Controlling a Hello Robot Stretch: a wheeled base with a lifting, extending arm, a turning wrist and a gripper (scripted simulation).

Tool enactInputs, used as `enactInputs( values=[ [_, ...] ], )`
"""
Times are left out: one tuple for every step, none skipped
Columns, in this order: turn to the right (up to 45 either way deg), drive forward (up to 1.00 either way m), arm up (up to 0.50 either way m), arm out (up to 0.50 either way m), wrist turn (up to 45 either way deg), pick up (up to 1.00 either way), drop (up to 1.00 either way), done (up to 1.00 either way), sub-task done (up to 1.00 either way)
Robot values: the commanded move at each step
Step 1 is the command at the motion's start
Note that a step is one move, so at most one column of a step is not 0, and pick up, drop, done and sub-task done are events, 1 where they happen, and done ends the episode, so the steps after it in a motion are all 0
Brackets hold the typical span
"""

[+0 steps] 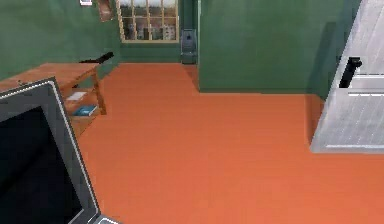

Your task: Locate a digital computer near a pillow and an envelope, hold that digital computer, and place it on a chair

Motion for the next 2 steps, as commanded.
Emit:
enactInputs(
  values=[
    [45.0,0.0,0.0,0.0,0.0,0.0,0.0,0.0,0.0],
    [0.0,0.35,0.0,0.0,0.0,0.0,0.0,0.0,0.0]
  ],
)
